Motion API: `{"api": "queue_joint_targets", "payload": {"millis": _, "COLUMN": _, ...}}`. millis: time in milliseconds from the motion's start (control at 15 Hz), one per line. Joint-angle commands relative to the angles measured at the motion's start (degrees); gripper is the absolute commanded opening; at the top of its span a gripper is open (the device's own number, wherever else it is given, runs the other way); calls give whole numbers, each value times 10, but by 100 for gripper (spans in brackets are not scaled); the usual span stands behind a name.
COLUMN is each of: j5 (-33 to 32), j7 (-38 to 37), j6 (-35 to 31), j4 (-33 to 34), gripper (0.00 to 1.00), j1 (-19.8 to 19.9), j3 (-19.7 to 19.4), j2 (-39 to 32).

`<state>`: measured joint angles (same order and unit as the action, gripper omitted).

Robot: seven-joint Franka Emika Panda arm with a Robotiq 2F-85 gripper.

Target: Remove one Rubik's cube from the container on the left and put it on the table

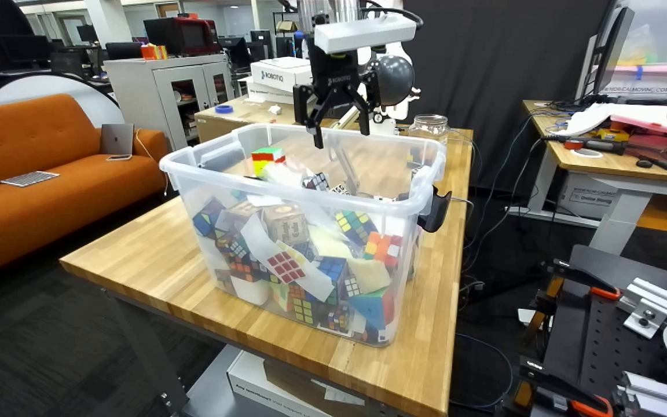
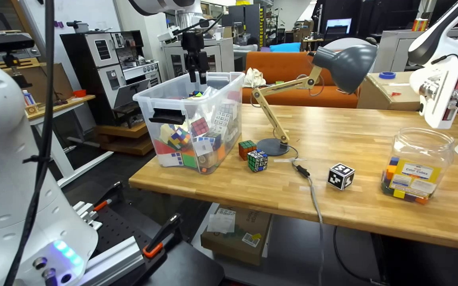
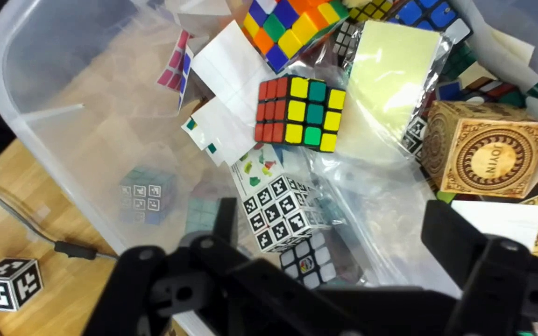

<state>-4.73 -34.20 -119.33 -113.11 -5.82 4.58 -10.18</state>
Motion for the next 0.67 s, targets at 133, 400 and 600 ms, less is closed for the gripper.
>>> {"api": "queue_joint_targets", "payload": {"millis": 133, "j5": 4, "j7": -92, "j6": 23, "j4": 34, "gripper": 100, "j1": -13, "j3": -18, "j2": -56}}
{"api": "queue_joint_targets", "payload": {"millis": 400, "j5": 0, "j7": -106, "j6": 42, "j4": 33, "gripper": 100, "j1": -25, "j3": -18, "j2": -79}}
{"api": "queue_joint_targets", "payload": {"millis": 600, "j5": 4, "j7": -99, "j6": 25, "j4": 20, "gripper": 100, "j1": -28, "j3": -17, "j2": -79}}
